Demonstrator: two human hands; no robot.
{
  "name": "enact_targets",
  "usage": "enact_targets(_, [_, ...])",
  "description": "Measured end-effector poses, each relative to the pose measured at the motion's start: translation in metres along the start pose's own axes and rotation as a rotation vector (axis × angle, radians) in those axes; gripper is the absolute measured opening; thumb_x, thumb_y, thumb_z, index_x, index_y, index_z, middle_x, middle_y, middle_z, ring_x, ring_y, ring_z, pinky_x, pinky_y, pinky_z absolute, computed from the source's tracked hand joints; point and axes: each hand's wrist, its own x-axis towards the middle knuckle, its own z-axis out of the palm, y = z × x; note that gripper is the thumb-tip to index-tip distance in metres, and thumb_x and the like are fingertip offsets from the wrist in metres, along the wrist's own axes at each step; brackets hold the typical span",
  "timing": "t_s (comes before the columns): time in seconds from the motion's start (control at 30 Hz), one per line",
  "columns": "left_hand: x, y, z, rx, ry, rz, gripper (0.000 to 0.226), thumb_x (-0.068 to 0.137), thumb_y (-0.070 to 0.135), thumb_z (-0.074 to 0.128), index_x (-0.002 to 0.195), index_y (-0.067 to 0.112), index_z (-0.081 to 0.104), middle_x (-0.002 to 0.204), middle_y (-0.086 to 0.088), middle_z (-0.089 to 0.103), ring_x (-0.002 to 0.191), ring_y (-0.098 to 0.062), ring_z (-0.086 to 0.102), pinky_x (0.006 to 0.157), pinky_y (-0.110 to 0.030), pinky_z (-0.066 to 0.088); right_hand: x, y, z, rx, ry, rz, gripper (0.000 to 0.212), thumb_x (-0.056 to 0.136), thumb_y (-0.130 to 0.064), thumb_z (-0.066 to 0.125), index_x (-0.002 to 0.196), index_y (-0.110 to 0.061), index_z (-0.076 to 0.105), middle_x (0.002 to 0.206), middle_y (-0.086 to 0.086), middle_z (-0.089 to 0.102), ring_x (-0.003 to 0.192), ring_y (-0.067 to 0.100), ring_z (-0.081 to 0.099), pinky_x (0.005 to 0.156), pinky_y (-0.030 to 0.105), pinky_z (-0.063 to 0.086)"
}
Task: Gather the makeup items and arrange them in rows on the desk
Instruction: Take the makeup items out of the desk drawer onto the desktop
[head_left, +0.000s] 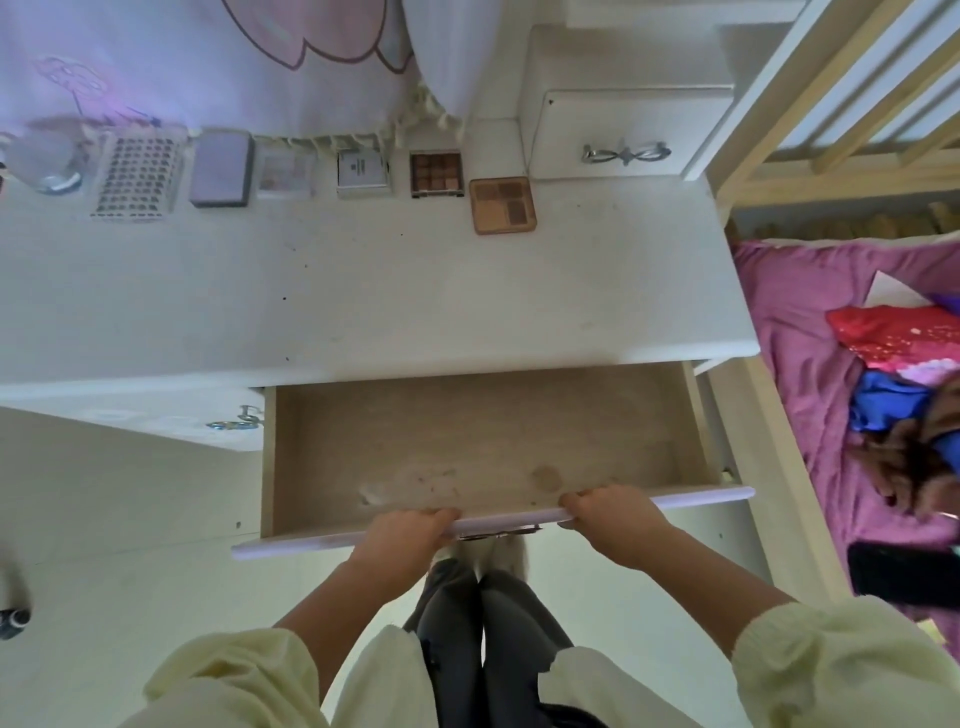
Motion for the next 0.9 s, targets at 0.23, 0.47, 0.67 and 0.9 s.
enact_targets(0.23, [0.011,-0.006,-0.032,0.053,0.074,0.003,0.027,0.102,0.039,0.037,0.126,0.031,0.046,0.111,0.006,0.064,0.093,-0.018,0.062,0.069,-0.027,0.041,0.016,0.014,-0.026,-0.024,0.048,-0.023,0.033,0.102,-0.043,0.036,0.121,-0.02,0.051,0.108,0.001,0.065,0.094,0.025,0.063,0.073,0.034,0.046])
enact_targets(0.47, [0.032,-0.024,-0.046,0.176,0.418,0.131,0.054,0.058,0.033,0.09,0.106,0.024,0.067,0.117,-0.004,0.063,0.106,-0.023,0.05,0.081,-0.039,0.05,0.038,0.029,-0.044,-0.185,0.283,-0.144,0.025,0.092,-0.034,0.063,0.109,-0.016,0.058,0.095,0.002,0.065,0.085,0.023,0.062,0.061,0.031,0.04])
enact_targets(0.67, [0.041,-0.032,-0.068,0.219,0.438,0.046,0.117,0.06,0.06,0.079,0.152,0.012,0.024,0.159,-0.02,0.01,0.147,-0.036,0.011,0.115,-0.048,0.015,0.042,0.034,-0.04,-0.202,0.543,-0.198,0.091,0.057,-0.038,0.089,0.131,-0.009,0.046,0.138,0.015,0.045,0.123,0.03,0.046,0.099,0.045,0.038])
enact_targets(0.9, [0.056,-0.046,-0.083,0.245,0.322,0.02,0.134,0.056,0.083,0.059,0.153,0.006,0.009,0.159,-0.022,-0.004,0.147,-0.04,-0.001,0.114,-0.049,0.012,0.054,0.051,-0.074,-0.158,0.417,-0.049,0.143,0.053,-0.077,0.071,0.154,-0.005,0.0,0.16,0.021,-0.008,0.148,0.037,-0.007,0.116,0.048,0.006])
